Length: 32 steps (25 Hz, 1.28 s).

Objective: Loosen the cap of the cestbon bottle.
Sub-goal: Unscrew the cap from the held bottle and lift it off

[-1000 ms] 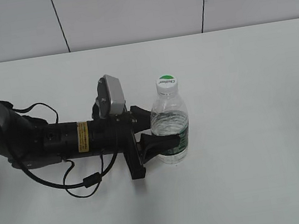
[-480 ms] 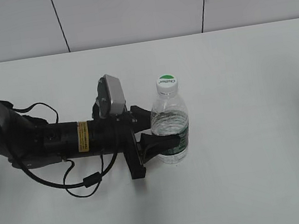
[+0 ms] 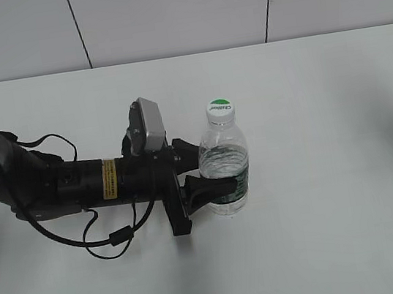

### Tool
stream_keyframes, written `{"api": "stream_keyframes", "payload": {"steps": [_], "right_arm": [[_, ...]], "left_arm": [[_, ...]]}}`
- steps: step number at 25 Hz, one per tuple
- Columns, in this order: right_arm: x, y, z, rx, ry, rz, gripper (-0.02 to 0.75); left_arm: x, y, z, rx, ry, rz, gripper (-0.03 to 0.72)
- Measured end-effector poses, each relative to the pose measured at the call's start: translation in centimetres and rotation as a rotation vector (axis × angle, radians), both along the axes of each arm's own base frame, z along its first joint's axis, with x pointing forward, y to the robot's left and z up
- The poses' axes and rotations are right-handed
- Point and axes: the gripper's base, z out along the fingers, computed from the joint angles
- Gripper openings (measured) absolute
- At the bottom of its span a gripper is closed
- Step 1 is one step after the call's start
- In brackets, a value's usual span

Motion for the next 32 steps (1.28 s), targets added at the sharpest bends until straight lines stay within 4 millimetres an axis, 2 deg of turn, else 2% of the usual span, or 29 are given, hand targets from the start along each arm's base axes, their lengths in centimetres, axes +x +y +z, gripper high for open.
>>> {"api": "stream_keyframes", "payload": {"steps": [3,6,15,18,21,26,32], "right_arm": [[1.7,1.0,-0.1,0.043,0.008,0.026,0.424],[2.9,2.9,0.2,0.056,-0.002,0.086,0.424],[3.7,13.5,1.4,0.088,-0.044,0.385,0.424],[3.6,16.7,1.0,0.093,-0.035,0.459,0.424],[3.5,19.2,-0.3,0.086,-0.003,0.512,0.424],[3.3,22.0,-2.9,0.064,0.063,0.566,0.424],[3.9,22.8,-5.0,0.02,0.105,0.551,0.424]], "left_arm": [[0.0,0.0,0.0,0.001,0.0,-0.002,0.351],[0.0,0.0,0.0,0.001,0.0,-0.002,0.351],[0.0,0.0,0.0,0.001,0.0,-0.002,0.351],[0.0,0.0,0.0,0.001,0.0,-0.002,0.351],[0.0,0.0,0.0,0.001,0.0,-0.002,0.351],[0.0,0.0,0.0,0.001,0.0,-0.002,0.351],[0.0,0.0,0.0,0.001,0.0,-0.002,0.351]]}}
